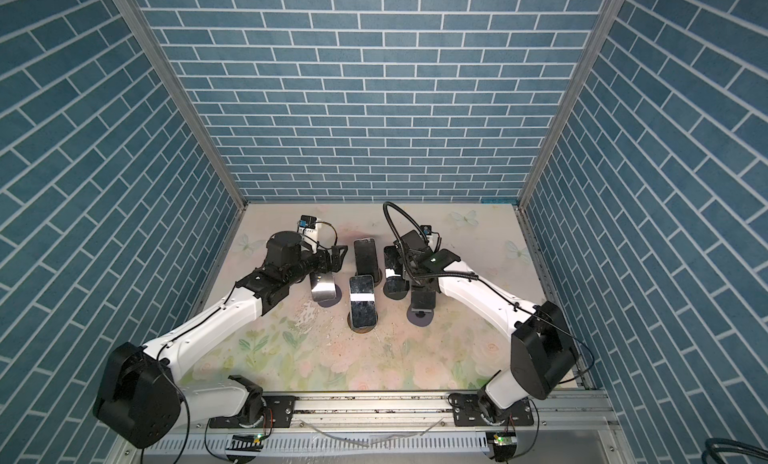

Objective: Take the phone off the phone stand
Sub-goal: 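Lift the black phone up off the grey stand with the right gripper, then carry the phone farther from the robot and lower it toward the table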

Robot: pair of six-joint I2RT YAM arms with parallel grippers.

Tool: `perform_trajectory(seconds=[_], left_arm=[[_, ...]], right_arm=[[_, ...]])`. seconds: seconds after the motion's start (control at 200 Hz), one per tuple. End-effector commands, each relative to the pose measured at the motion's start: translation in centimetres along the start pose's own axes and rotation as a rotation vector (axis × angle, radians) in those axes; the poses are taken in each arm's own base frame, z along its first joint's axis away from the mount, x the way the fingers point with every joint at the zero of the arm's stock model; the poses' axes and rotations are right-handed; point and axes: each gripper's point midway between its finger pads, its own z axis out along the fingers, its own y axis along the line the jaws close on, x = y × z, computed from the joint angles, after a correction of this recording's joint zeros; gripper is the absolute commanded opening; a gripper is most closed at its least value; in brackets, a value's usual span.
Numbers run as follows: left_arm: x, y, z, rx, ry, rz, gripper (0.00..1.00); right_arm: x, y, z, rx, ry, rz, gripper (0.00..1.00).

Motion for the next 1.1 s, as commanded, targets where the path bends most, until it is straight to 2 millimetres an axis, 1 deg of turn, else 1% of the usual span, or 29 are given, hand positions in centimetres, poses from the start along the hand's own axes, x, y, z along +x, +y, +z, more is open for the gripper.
perform_trajectory(seconds=[0.0, 0.125, 0.175, 0.275, 0.38, 0.515, 0.685, 0.8, 0.95, 1.095], left_arm=[[-0.1, -0.2, 0.0, 0.0, -0.002, 0.016, 1.0], [-0.2, -0.2, -0.1, 0.001, -0.005, 0.015, 1.0], [-0.3, -0.3, -0.1, 0.003, -0.006, 0.015, 1.0], [-0.2, -0.2, -0.1, -0.001, -0.006, 0.017, 1.0], [-0.2, -0.2, 0.0, -0.002, -0.006, 0.021, 1.0], [-0.4, -0.3, 0.2, 0.002, -0.013, 0.023, 1.0], [-0.9, -0.5, 0.3, 0.013, -0.027, 0.022, 1.0], [-1.1, -0.6, 0.4, 0.021, -0.033, 0.029, 1.0], [-1.2, -0.7, 0.5, 0.025, -0.034, 0.033, 1.0], [-1.2, -0.7, 0.5, 0.024, -0.032, 0.035, 1.0]], right_arm=[[-3.8, 0.6, -3.3, -0.053, -0.107, 0.024, 0.39], [-4.8, 0.0, -4.4, -0.05, -0.145, 0.013, 0.39], [-5.2, -0.5, -4.9, -0.032, -0.164, 0.003, 0.39], [-5.8, -2.2, -5.7, 0.01, -0.189, -0.002, 0.39], [-6.0, -4.2, -6.1, 0.048, -0.195, 0.01, 0.39], [-5.5, -7.0, -5.7, 0.075, -0.177, 0.055, 0.39], [-4.1, -10.0, -3.9, 0.13, -0.135, 0.084, 0.39], [-2.8, -11.2, -2.2, 0.168, -0.091, 0.085, 0.39], [-1.7, -11.1, 0.6, 0.17, -0.04, 0.077, 0.39], [-1.5, -10.5, 3.6, 0.141, 0.003, 0.07, 0.39]])
